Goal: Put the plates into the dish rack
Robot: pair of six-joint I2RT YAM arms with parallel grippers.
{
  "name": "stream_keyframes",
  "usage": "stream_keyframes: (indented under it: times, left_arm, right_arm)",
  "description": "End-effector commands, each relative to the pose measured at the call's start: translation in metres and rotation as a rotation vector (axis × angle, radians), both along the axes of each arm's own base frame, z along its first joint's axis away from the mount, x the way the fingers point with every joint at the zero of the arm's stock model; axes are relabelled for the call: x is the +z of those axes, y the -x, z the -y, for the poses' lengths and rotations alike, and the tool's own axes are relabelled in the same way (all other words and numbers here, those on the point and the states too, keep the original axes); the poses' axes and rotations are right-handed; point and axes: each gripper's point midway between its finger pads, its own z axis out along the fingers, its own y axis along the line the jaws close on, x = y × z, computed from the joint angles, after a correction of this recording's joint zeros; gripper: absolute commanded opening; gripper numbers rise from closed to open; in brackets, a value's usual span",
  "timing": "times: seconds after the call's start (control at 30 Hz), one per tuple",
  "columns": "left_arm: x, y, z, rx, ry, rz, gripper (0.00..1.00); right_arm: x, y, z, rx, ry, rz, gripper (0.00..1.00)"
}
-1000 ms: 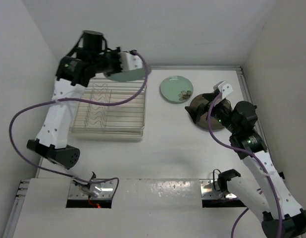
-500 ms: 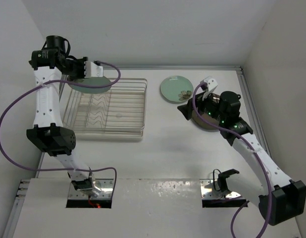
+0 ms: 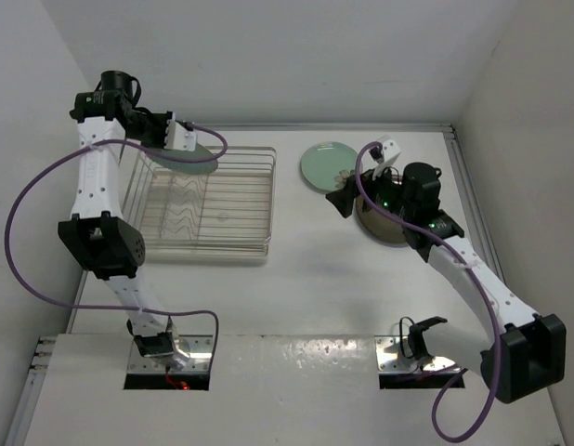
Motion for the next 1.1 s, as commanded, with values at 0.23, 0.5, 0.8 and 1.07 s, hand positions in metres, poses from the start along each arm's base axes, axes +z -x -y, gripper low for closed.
stream_keyframes:
  times: [0.23, 0.5, 0.8, 1.07]
  left_arm:
    - [0.009, -0.012, -0.001, -0.080, 0.055, 0.087, 0.00]
    - [-0.013, -0.040, -0.020, -0.016, 0.055, 0.086, 0.00]
    - [-0.037, -0.057, -0.024, 0.020, 0.111, 0.076, 0.12]
    - [-0.041, -0.070, -0.039, 0.157, 0.117, 0.102, 0.47]
  right_arm:
    - [0.043, -0.018, -0.006, -0.007, -0.026, 0.096, 1.00]
    - [0.041, -0.022, -0.012, 0.005, -0.031, 0.084, 1.00]
    - [0.024, -0.028, -0.013, -0.017, -0.029, 0.011, 1.00]
    - [-0.024, -0.091, 0.011, -0.316, -0.066, -0.285, 1.00]
